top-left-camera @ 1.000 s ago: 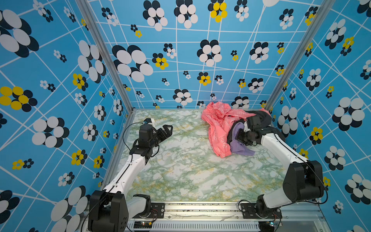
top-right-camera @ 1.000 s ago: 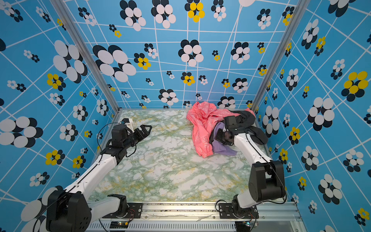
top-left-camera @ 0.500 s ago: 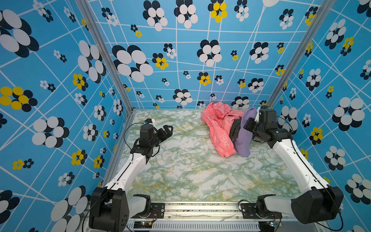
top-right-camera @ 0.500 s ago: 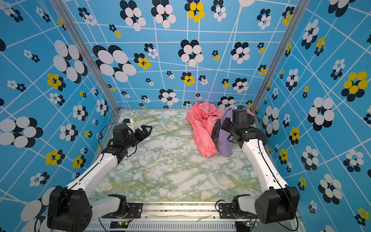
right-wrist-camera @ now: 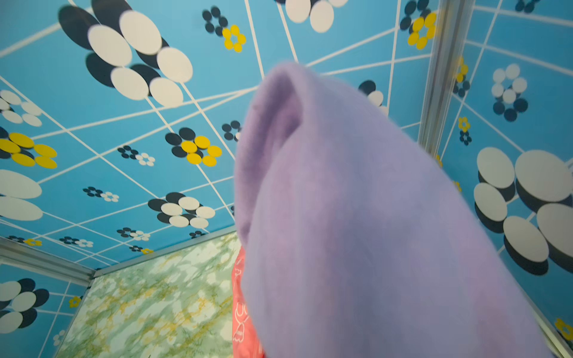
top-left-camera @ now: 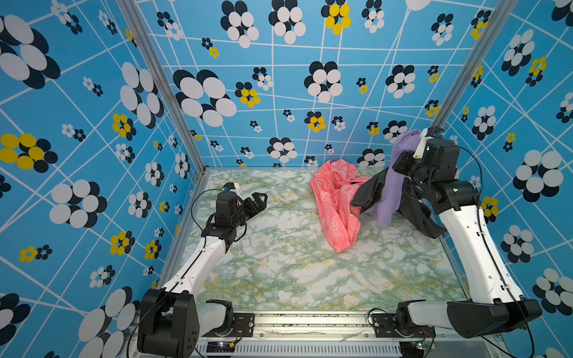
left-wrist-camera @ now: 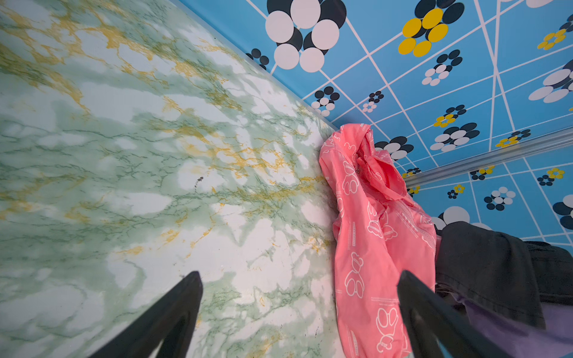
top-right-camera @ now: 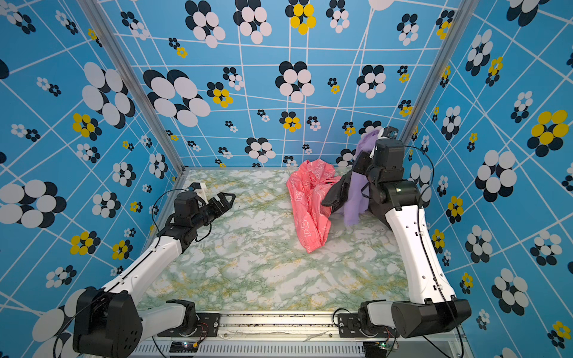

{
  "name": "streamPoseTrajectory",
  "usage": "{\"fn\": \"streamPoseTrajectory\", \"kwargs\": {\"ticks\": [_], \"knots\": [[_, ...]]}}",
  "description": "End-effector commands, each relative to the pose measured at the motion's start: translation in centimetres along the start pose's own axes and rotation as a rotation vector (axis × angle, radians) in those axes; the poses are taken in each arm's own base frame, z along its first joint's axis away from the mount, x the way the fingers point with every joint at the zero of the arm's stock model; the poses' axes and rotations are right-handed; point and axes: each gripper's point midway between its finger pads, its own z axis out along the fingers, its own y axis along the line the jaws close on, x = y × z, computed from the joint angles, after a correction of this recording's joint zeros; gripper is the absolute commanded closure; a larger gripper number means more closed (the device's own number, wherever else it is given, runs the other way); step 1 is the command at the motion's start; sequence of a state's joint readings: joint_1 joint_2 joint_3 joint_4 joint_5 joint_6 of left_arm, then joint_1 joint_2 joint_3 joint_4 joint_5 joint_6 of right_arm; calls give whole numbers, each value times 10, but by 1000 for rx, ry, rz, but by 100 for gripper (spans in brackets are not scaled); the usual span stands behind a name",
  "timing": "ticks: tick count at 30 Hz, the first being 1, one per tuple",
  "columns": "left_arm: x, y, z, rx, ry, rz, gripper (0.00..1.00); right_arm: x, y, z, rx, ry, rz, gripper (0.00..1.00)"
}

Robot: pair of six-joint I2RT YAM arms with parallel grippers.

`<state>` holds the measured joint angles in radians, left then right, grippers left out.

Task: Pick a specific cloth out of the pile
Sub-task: 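Lift the lavender shirt up out of the pile with the right gripper, then lower the lavender shirt onto the pile while the left arm reaches toward it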

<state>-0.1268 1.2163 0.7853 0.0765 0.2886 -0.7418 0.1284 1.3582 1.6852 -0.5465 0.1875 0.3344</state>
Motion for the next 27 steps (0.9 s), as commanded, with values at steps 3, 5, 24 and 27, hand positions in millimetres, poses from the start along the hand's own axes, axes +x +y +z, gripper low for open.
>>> {"fn": "streamPoseTrajectory", "kwargs": {"ticks": [3,5,24,27], "knots": [[-4,-8,-1,29,-10,5,1,-82,21,-30,-70,-225,1,100],[-3,-7,-1,28,-12,5,1,-95,29,-33,-98,-247,-5,100],[-2,-2,2,25,-13,-13,1,54,185,5,-690,332,-198,100],[-4,-2,4,26,-15,-17,1,128,207,2,-724,546,-373,94]]}}
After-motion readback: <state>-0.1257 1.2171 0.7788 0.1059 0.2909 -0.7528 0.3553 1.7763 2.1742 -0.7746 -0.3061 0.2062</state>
